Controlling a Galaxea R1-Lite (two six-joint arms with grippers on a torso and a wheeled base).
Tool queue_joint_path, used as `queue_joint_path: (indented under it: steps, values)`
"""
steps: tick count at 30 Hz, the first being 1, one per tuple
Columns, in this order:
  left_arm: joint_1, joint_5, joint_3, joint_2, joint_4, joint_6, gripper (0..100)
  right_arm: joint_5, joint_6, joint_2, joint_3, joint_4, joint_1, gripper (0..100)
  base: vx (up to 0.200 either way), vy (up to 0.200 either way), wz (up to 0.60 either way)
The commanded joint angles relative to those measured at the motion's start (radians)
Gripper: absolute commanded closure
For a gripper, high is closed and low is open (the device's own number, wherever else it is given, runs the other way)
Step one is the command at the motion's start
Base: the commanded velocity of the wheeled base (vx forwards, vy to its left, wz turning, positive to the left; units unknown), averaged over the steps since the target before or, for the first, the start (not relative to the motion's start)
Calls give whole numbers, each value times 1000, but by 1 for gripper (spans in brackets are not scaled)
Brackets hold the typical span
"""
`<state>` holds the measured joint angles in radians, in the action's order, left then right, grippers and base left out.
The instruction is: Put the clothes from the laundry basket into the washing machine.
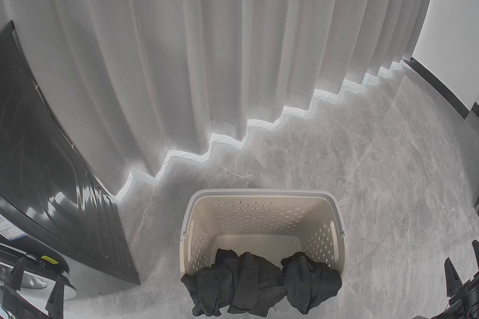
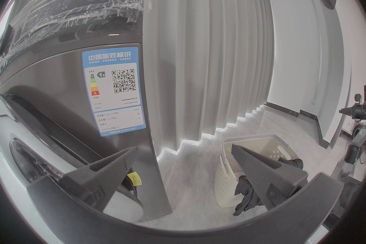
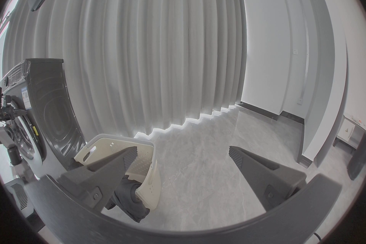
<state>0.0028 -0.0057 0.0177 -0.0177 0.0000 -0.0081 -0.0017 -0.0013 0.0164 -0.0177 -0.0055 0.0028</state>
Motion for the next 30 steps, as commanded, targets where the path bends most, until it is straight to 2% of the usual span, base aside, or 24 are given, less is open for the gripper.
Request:
queue_joint_path:
  steps: [1, 18, 21, 30]
  values:
    - [0, 0, -18, 18, 0, -1, 0, 0, 0, -1, 18, -1, 0, 0, 0, 0, 0]
    - [0, 0, -18, 18, 0, -1, 0, 0, 0, -1, 18, -1, 0, 0, 0, 0, 0]
    - [0, 0, -18, 18, 2, 2, 0, 0, 0, -1, 18, 1, 0, 0, 200, 0, 0]
    - [0, 0, -18, 18, 2, 2, 0, 0, 0, -1, 18, -1, 0, 0, 0, 0, 0]
